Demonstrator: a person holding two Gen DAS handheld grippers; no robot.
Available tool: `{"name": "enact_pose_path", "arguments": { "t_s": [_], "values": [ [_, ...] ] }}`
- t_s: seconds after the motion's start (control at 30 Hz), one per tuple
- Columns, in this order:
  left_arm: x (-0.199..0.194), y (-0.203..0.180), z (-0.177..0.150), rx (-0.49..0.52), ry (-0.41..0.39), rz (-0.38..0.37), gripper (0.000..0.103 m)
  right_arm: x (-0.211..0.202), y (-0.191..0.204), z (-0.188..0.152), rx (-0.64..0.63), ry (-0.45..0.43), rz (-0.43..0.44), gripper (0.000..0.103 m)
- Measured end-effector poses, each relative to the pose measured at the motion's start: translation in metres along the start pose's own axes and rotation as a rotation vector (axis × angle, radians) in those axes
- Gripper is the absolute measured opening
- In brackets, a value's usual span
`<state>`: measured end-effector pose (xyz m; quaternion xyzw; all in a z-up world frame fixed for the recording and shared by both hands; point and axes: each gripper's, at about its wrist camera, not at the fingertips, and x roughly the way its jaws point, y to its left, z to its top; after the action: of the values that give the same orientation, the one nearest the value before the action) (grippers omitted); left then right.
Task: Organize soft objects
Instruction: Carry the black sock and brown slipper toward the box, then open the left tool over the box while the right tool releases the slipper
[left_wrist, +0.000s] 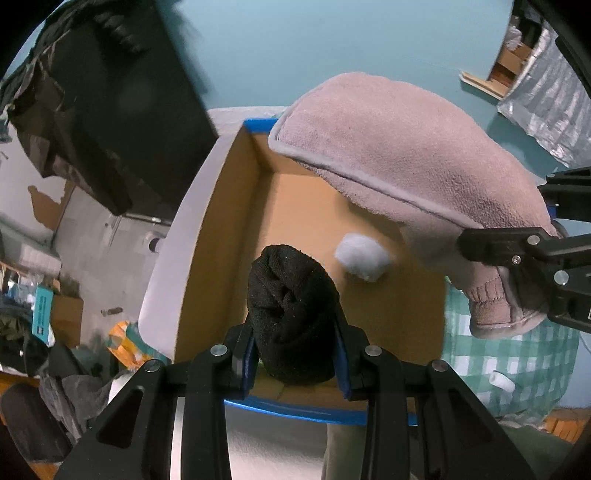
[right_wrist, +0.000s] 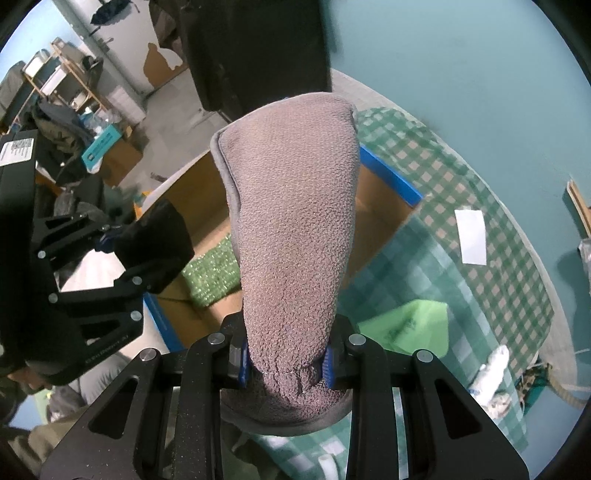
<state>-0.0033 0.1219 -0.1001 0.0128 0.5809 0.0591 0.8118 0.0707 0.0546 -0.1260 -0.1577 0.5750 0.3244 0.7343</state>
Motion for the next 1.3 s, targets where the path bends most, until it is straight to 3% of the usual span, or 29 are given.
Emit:
{"name": "enact_pose_path", "arguments": {
  "t_s": [0.4,0.57,0.7,0.8,0.83,1.3],
  "values": [
    [0.037,0.029,-0.004,-0.071,0.087,0.029,0.035,0.046,0.016,0.022,0.005,0.071,0.005,0.027],
    [0.046,0.031,-0.005,-0.074,0.109,0.039,0.041,0.058,0.017,0.027,0.051,0.076,0.019,0.029],
    [0.046,0.027,-0.004,-0.060,0.113,0.077,0.072,0.058,0.016,0.031,0.091,0.055,0.016,0.044],
    [0.041,0.025,-0.005,-0.057,0.088,0.095,0.078,0.057,0.015,0.032,0.117,0.062,0.010,0.064],
    [0.038,0.024,-0.005,-0.050,0.077,0.102,0.080,0.055,0.015,0.031,0.123,0.055,0.008,0.066],
    [0.024,0.009,-0.007,0.040,0.045,0.117,0.081,0.031,0.009,0.022,0.101,0.015,-0.057,0.072]
  ]
}}
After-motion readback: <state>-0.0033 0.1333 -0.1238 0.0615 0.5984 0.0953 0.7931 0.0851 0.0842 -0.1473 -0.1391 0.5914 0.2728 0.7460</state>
